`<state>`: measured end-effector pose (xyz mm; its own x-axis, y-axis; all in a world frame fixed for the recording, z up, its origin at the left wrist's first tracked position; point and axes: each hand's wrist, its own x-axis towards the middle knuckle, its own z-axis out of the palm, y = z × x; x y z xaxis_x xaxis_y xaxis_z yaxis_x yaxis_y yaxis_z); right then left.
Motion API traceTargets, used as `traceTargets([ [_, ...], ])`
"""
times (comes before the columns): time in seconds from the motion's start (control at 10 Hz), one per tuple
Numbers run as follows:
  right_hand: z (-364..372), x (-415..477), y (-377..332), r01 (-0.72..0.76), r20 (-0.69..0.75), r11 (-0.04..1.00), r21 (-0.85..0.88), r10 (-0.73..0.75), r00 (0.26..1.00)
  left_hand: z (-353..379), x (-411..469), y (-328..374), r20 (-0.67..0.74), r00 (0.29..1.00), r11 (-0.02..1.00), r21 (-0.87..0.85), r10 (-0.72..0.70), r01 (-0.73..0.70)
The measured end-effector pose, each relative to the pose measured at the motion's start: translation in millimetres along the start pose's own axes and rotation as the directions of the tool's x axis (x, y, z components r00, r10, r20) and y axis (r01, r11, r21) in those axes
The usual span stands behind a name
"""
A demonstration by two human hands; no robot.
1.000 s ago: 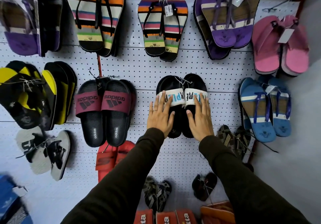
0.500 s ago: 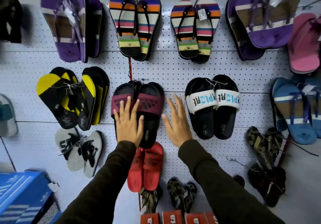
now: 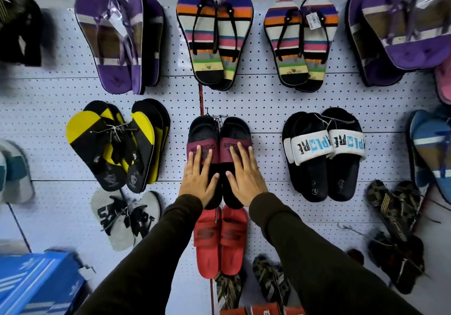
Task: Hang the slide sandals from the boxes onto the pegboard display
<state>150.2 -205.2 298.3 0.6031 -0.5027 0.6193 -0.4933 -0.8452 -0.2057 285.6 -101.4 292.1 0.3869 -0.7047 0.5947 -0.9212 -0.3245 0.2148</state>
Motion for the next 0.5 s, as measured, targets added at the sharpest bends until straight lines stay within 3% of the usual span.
traceTargets([
  [0.2, -20, -3, 0, 0.002, 0.087, 0.999, 0.044, -0.006, 0.996, -2, -3, 4, 0.002, 1.000, 0.999, 0.037, -0.016, 0.016],
  [0.3, -61, -6, 4, 0.052, 0.021, 0.995, 0.087, -0.054, 0.998, -8, -4, 11, -0.039, 0.998, 0.998, 0.023, -0.055, 0.056],
  [0.4, -128, -4, 24, 0.141, -0.211, 0.946, 0.291, -0.081, 0.974, -14, -4, 26, -0.136, 0.990, 0.999, 0.030, -0.020, 0.025],
  [0.5, -226, -2, 50, 0.374, -0.598, 0.881, 0.290, -0.138, 0.789, -20, 3, 57, -0.248, 0.966, 0.996, 0.072, 0.068, -0.051],
])
